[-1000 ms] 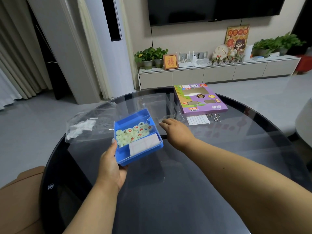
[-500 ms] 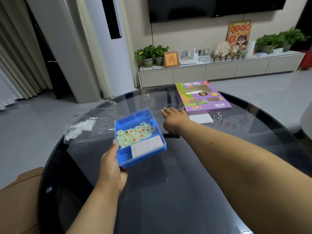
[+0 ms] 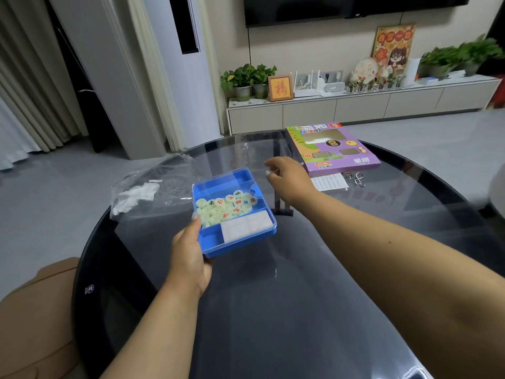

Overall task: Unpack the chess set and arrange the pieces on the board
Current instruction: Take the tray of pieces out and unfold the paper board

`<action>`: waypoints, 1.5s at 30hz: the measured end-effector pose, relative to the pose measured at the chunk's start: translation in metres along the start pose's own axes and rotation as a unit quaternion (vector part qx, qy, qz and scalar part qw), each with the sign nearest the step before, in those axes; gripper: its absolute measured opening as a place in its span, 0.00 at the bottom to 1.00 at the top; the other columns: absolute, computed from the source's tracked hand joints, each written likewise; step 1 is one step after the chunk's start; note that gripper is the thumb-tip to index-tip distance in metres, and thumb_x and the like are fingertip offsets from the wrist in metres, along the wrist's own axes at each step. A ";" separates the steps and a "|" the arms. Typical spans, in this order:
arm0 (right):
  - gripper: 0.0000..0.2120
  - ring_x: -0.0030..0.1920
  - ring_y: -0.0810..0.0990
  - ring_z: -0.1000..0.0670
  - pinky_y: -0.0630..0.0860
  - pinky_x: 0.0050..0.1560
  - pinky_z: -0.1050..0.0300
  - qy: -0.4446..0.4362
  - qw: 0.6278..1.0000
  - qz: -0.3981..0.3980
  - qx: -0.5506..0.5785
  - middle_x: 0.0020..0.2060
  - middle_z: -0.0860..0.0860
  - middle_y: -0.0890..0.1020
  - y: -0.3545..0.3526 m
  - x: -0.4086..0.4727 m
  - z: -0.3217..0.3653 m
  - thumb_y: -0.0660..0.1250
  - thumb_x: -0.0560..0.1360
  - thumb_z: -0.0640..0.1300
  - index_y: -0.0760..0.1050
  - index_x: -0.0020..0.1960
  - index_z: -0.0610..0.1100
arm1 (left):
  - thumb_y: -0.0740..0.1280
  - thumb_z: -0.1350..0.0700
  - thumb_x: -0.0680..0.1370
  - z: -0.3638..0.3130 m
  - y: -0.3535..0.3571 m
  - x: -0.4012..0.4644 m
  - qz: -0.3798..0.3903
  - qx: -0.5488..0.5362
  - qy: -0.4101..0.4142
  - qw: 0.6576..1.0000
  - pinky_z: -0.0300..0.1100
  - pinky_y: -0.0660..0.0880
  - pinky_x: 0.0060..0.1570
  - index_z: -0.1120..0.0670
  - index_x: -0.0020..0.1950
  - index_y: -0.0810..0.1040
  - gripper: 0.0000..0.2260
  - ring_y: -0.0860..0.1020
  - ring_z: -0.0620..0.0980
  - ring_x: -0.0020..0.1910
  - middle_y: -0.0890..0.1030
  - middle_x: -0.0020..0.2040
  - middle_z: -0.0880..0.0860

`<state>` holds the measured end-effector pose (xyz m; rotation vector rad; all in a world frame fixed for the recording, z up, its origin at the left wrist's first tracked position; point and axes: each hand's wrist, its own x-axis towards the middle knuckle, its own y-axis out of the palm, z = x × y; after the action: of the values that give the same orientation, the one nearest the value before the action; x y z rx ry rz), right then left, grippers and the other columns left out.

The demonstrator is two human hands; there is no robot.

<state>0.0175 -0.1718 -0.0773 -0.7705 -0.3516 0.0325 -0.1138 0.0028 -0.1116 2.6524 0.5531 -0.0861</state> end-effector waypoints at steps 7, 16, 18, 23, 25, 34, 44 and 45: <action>0.13 0.45 0.79 0.50 0.80 0.46 0.50 0.074 0.995 0.030 0.052 0.45 0.52 0.78 -0.007 -0.047 0.028 0.66 0.75 0.54 0.73 0.55 0.48 | 0.59 0.54 0.82 -0.002 0.005 -0.008 -0.003 0.028 0.013 1.000 0.49 0.79 0.49 0.58 0.55 0.79 0.12 0.83 0.54 0.48 0.84 0.51 0.57; 0.18 0.31 0.73 0.50 0.65 0.27 0.59 0.192 0.981 0.009 -0.017 0.33 0.47 0.79 0.004 -0.062 0.034 0.65 0.75 0.56 0.80 0.46 0.39 | 0.57 0.55 0.83 0.000 0.009 -0.017 0.033 0.100 0.031 0.994 0.48 0.79 0.52 0.59 0.56 0.79 0.13 0.83 0.53 0.50 0.84 0.51 0.56; 0.18 0.30 0.72 0.51 0.64 0.26 0.59 0.209 0.977 0.023 -0.029 0.31 0.48 0.76 0.004 -0.062 0.034 0.64 0.76 0.55 0.79 0.45 0.39 | 0.57 0.55 0.83 0.001 0.010 -0.017 0.036 0.116 0.037 0.992 0.49 0.78 0.54 0.59 0.57 0.79 0.13 0.83 0.54 0.52 0.84 0.52 0.56; 0.15 0.35 0.71 0.46 0.62 0.27 0.58 0.182 0.982 0.043 -0.040 0.38 0.41 0.79 -0.005 -0.061 0.033 0.63 0.78 0.51 0.75 0.40 0.40 | 0.57 0.55 0.83 0.002 0.009 -0.017 0.039 0.131 0.039 0.990 0.49 0.79 0.53 0.60 0.59 0.78 0.14 0.83 0.54 0.52 0.84 0.53 0.56; 0.15 0.36 0.72 0.45 0.62 0.28 0.58 0.178 0.981 0.051 -0.054 0.35 0.43 0.77 -0.008 -0.062 0.034 0.62 0.78 0.50 0.75 0.40 0.39 | 0.57 0.54 0.83 0.003 0.008 -0.017 0.042 0.144 0.039 0.988 0.49 0.78 0.54 0.59 0.59 0.79 0.14 0.83 0.54 0.52 0.84 0.52 0.55; 0.10 0.52 0.78 0.40 0.69 0.44 0.56 0.171 0.969 0.105 -0.146 0.52 0.40 0.79 -0.013 -0.079 0.034 0.59 0.77 0.37 0.75 0.56 0.36 | 0.57 0.54 0.83 0.000 0.017 -0.016 0.074 0.210 0.023 0.974 0.52 0.74 0.62 0.53 0.50 0.81 0.13 0.82 0.51 0.54 0.84 0.51 0.52; 0.11 0.40 0.69 0.46 0.66 0.42 0.58 0.225 0.974 0.021 -0.005 0.37 0.44 0.72 -0.025 -0.082 0.005 0.58 0.79 0.41 0.70 0.40 0.40 | 0.64 0.41 0.77 0.002 0.015 -0.027 0.120 0.226 -0.003 0.967 0.48 0.66 0.70 0.52 0.77 0.58 0.33 0.72 0.44 0.65 0.72 0.67 0.44; 0.14 0.39 0.69 0.46 0.65 0.40 0.58 0.231 0.972 0.008 0.030 0.33 0.44 0.72 -0.024 -0.082 0.001 0.59 0.79 0.42 0.69 0.36 0.40 | 0.69 0.40 0.73 0.003 0.012 -0.028 0.141 0.226 -0.004 0.964 0.46 0.67 0.68 0.49 0.78 0.54 0.39 0.73 0.43 0.64 0.72 0.67 0.42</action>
<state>-0.0626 -0.2014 -0.0844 -0.6972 0.0990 -0.1194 -0.1348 -0.0189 -0.1050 3.1441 0.1558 -0.1528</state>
